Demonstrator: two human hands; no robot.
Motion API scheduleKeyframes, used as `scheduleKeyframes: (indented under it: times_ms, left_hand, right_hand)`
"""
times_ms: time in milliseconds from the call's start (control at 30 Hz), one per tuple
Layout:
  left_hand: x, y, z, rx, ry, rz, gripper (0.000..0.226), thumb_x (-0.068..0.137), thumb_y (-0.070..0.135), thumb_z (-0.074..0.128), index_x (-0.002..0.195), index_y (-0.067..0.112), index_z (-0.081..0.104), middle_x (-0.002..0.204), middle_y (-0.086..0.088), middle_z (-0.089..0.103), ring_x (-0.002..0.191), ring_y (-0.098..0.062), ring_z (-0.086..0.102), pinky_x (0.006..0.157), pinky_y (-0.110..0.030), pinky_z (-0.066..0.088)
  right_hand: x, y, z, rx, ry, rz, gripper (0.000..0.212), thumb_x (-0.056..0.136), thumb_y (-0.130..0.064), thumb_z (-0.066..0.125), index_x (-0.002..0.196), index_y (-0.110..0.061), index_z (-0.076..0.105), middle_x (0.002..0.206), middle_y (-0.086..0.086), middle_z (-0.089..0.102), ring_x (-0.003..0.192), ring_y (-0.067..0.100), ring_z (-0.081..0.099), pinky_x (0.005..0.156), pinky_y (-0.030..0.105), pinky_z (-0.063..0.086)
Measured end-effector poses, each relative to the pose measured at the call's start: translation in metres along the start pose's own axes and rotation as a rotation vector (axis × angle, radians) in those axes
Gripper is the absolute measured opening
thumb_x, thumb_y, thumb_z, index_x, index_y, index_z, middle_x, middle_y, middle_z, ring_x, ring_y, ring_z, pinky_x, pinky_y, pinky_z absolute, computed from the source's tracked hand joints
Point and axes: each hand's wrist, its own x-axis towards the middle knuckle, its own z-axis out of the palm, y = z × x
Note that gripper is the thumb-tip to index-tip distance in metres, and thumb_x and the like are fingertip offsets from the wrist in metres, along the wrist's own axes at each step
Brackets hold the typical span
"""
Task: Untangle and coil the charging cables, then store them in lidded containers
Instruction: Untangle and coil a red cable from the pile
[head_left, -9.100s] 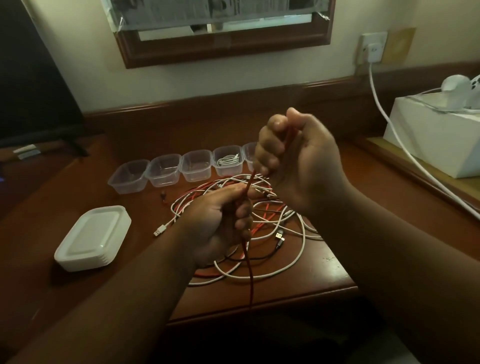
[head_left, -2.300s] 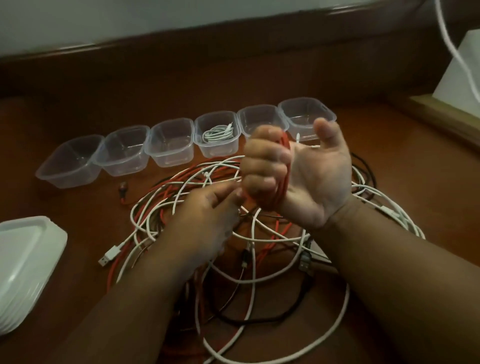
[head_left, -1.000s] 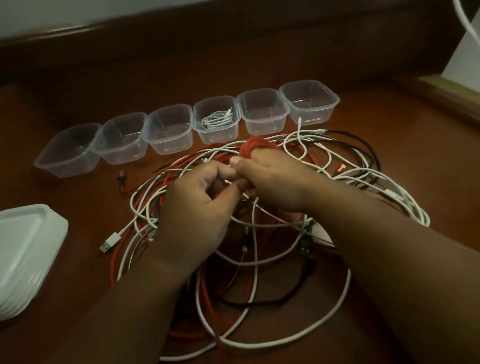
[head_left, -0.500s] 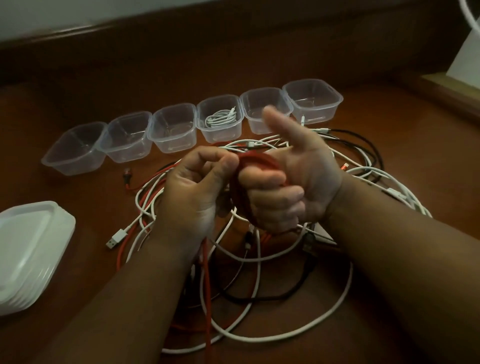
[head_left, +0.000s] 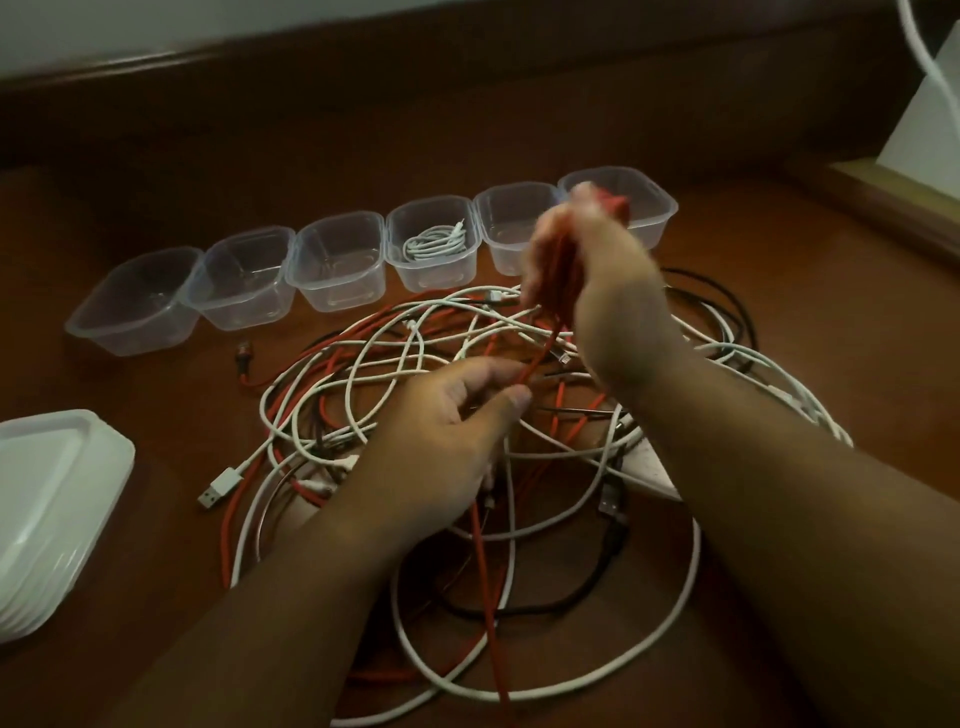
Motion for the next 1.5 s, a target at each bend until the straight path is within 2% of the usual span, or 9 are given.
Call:
scheduleKeyframes:
  times_ms: [133,267,433,600,767,900,1033,1300,1500]
  left_hand:
    - [0.0,0.007,-0.015,0.038,0.117,0.126,0.007,0.091,0.019,0.067,0.087,0.022,0.072,0.054,0.009,0.06,0.048,-0.003,0.053,0.051,-0.018,0.043]
    - [0.002,0.009,-0.024,-0.041,0.191,0.245,0.022,0.069,0.023,0.085,0.075,0.015,0.066,0.057,0.005,0.061,0.048,-0.009,0.052,0.049,-0.02,0.044]
    - [0.01,0.004,-0.026,-0.356,0.229,0.134,0.021,0.057,0.032,0.089,0.068,0.022,0.073,0.062,0.0,0.061,0.05,-0.012,0.049,0.047,-0.021,0.043]
    - [0.012,-0.001,-0.007,-0.383,0.059,-0.039,0.009,0.066,0.022,0.071,0.073,0.02,0.077,0.059,-0.002,0.06,0.044,-0.01,0.048,0.046,-0.023,0.043]
    - [0.015,-0.002,-0.008,-0.299,0.059,-0.147,0.011,0.088,0.003,0.064,0.094,0.008,0.073,0.058,-0.002,0.057,0.041,-0.008,0.04,0.041,-0.019,0.039]
    - [0.014,-0.002,-0.016,-0.253,0.054,-0.199,0.016,0.095,0.001,0.056,0.101,0.006,0.07,0.054,0.0,0.05,0.04,-0.008,0.036,0.038,-0.018,0.034]
    - [0.017,-0.011,-0.027,0.081,0.093,-0.115,0.021,0.098,0.014,0.058,0.096,0.028,0.074,0.053,0.006,0.054,0.044,-0.009,0.046,0.048,-0.026,0.037]
    - [0.012,-0.005,-0.024,0.387,0.017,-0.021,0.01,0.095,0.031,0.063,0.092,0.036,0.071,0.071,0.027,0.066,0.065,0.007,0.061,0.063,-0.022,0.043]
    - [0.009,0.002,-0.028,0.409,-0.035,-0.007,0.014,0.095,0.037,0.06,0.089,0.031,0.071,0.077,0.018,0.069,0.072,0.003,0.063,0.065,-0.027,0.048]
  right_hand:
    - [-0.012,-0.004,0.008,-0.73,-0.462,0.067,0.072,0.095,-0.069,0.013,0.064,-0.022,0.059,0.057,-0.007,0.053,0.05,0.001,0.047,0.061,0.032,0.037]
    - [-0.007,-0.012,-0.004,-0.344,-0.793,0.629,0.083,0.086,-0.08,0.008,0.062,-0.012,0.05,0.047,-0.001,0.044,0.039,0.013,0.037,0.046,0.023,0.032]
    - [-0.012,-0.011,-0.001,0.467,-1.157,0.73,0.087,0.078,-0.087,0.017,0.061,-0.006,0.045,0.045,0.006,0.032,0.035,0.017,0.029,0.043,0.022,0.03]
    - [-0.011,-0.017,0.004,1.117,-0.714,0.386,0.08,0.083,-0.086,0.024,0.069,-0.011,0.048,0.052,0.001,0.037,0.047,0.014,0.035,0.051,0.027,0.035]
    - [-0.004,-0.015,0.002,0.599,-0.037,0.127,0.067,0.095,-0.07,0.02,0.07,-0.014,0.048,0.058,0.003,0.041,0.054,0.018,0.041,0.056,0.03,0.037]
    - [-0.003,-0.016,0.003,0.39,-0.116,0.13,0.066,0.099,-0.062,0.019,0.066,-0.011,0.046,0.052,0.004,0.04,0.048,0.019,0.039,0.051,0.028,0.038]
    - [-0.005,-0.023,-0.001,0.566,-0.249,0.207,0.066,0.1,-0.059,0.019,0.057,-0.015,0.041,0.043,-0.001,0.031,0.038,0.015,0.031,0.045,0.026,0.032]
    - [-0.001,-0.021,-0.007,0.671,0.031,0.081,0.059,0.099,-0.058,0.027,0.063,-0.015,0.046,0.05,-0.001,0.038,0.047,0.015,0.037,0.051,0.027,0.036]
    - [-0.004,-0.005,-0.003,-0.432,0.005,-0.186,0.065,0.094,-0.058,0.035,0.068,-0.001,0.051,0.056,0.018,0.046,0.051,0.034,0.043,0.049,0.04,0.038]
